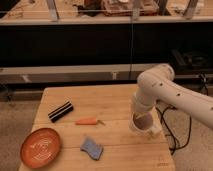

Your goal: Place the ceramic cup in the ceramic bowl

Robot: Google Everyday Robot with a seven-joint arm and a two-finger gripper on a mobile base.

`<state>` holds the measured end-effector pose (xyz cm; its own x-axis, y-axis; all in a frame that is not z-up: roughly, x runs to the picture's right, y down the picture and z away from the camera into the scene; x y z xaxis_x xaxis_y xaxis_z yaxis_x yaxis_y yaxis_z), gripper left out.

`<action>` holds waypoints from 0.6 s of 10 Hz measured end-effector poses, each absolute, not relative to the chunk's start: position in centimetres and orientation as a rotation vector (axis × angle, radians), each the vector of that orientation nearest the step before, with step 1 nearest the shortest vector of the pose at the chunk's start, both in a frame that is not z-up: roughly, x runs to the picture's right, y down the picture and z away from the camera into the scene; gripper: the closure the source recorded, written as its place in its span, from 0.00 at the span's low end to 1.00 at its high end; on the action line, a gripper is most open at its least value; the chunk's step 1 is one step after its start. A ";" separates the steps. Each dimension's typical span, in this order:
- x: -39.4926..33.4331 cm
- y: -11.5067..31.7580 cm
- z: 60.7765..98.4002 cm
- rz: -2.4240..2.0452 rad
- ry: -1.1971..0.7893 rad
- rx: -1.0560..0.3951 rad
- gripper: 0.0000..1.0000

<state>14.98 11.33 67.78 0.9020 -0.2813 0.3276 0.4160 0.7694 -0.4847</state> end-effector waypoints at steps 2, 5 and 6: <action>15.3 10.7 67.8 -0.381 -0.245 -0.575 0.91; 14.8 9.7 68.1 -0.391 -0.255 -0.566 0.91; 14.7 9.4 68.2 -0.390 -0.258 -0.562 0.91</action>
<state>14.67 9.42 68.19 0.8954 -0.2870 0.3403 0.4256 0.7760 -0.4655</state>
